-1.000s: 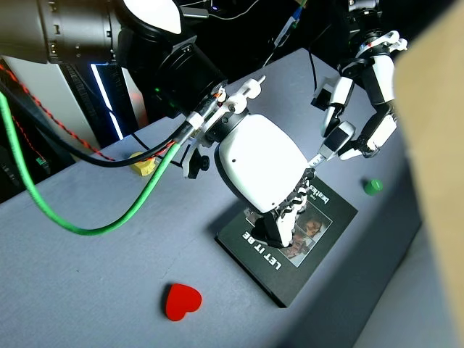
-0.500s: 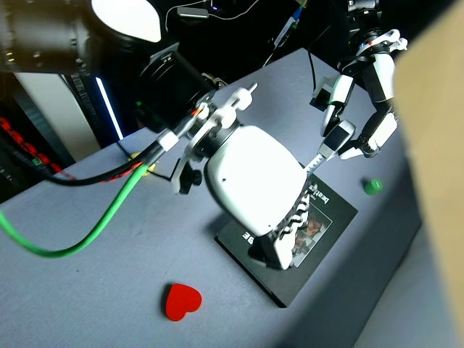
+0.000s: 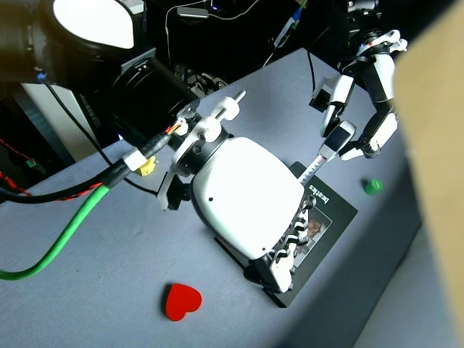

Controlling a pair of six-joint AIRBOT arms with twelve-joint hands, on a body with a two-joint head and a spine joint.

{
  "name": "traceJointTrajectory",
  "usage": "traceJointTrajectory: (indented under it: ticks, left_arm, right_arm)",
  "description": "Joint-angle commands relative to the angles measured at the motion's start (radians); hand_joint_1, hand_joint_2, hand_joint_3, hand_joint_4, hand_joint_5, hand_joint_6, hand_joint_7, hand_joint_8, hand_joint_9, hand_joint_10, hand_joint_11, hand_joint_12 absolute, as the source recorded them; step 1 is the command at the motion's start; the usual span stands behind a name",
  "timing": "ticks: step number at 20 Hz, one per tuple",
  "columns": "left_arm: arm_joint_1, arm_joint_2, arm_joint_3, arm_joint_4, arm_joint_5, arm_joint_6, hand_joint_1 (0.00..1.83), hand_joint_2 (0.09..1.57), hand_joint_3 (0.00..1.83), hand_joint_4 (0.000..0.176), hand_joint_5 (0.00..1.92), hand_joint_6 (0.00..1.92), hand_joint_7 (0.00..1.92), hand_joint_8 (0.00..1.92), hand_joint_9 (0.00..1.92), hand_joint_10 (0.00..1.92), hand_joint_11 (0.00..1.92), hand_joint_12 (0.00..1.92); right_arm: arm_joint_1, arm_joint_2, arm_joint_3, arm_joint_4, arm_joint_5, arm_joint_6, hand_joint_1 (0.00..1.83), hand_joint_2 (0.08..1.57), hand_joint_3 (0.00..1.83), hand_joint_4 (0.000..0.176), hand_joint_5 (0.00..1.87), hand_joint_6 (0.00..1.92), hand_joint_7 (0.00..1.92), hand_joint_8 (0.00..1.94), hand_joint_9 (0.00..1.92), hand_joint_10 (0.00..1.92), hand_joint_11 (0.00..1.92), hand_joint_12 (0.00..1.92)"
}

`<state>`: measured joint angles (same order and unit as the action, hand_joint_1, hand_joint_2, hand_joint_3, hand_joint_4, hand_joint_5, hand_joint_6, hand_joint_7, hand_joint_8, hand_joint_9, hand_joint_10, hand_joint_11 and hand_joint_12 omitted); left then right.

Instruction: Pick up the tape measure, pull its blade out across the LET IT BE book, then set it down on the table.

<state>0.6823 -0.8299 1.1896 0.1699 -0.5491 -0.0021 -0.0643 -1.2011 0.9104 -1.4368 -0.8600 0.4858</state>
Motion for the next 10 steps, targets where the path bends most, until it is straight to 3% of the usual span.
traceJointTrajectory:
  ticks: [1, 8, 10]
  left_arm:
    - [-0.005, 0.009, 0.010, -0.020, -0.091, 0.001, 1.38, 1.09, 0.00, 0.000, 1.00, 0.71, 0.99, 0.96, 1.04, 1.17, 0.95, 1.01]
    - [-0.006, 0.010, 0.011, -0.023, -0.097, 0.001, 1.38, 1.08, 0.00, 0.000, 1.03, 0.65, 1.00, 0.95, 1.05, 1.16, 0.97, 1.01]
    - [-0.006, 0.010, 0.012, -0.024, -0.097, 0.001, 1.38, 1.11, 0.00, 0.000, 0.95, 0.79, 0.95, 1.02, 0.97, 1.23, 0.93, 1.01]
  right_arm:
    - [0.018, 0.023, 0.006, -0.099, -0.051, -0.026, 1.24, 1.16, 0.00, 0.000, 0.80, 1.08, 0.99, 1.19, 0.79, 1.12, 0.64, 1.54]
    - [-0.001, 0.065, 0.032, -0.125, 0.003, -0.026, 1.24, 1.16, 0.00, 0.000, 0.79, 1.10, 1.00, 1.17, 0.81, 1.10, 0.66, 1.52]
    - [-0.007, 0.073, 0.047, -0.125, 0.017, -0.026, 1.24, 1.17, 0.00, 0.000, 0.78, 1.11, 0.99, 1.18, 0.81, 1.10, 0.66, 1.52]
